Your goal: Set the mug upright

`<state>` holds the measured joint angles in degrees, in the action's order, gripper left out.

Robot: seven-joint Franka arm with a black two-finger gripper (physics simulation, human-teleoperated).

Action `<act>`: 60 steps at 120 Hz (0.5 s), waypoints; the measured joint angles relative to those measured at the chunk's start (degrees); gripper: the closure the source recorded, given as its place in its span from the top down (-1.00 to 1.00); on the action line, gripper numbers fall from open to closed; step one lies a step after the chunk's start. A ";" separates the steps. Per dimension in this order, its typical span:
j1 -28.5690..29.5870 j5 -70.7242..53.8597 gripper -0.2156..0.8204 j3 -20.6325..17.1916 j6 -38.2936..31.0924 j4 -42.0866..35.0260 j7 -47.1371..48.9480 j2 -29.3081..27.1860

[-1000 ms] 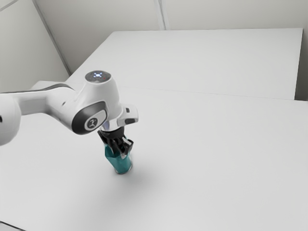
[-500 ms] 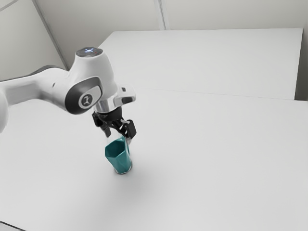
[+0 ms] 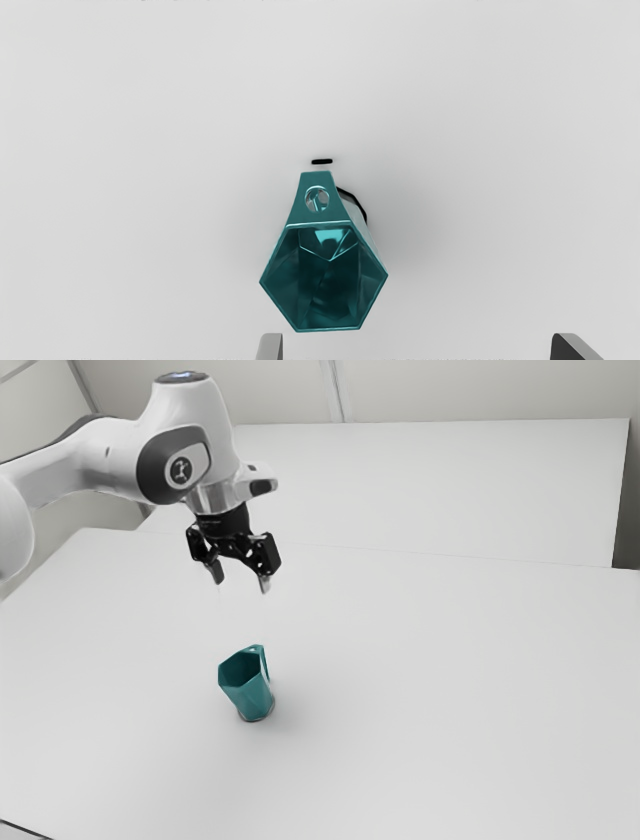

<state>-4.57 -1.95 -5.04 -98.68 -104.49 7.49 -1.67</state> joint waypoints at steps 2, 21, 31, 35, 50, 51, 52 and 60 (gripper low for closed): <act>0.03 0.00 0.54 0.04 0.52 0.78 0.00 0.25; 0.34 -0.01 0.55 0.45 4.25 5.98 0.02 1.65; 0.56 -0.06 0.55 0.61 5.39 8.05 0.03 2.09; 0.55 -0.08 0.55 0.78 5.83 8.91 0.03 2.14; 0.88 -0.26 0.55 1.06 7.67 12.72 0.04 2.28; 0.91 -0.28 0.55 1.06 7.78 12.93 0.05 2.28; 0.91 -0.31 0.55 1.10 7.90 13.13 0.05 2.28; 1.05 -0.60 0.55 1.29 8.82 14.64 0.07 2.29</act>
<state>-3.52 -2.56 -3.75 -89.86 -89.84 7.55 0.61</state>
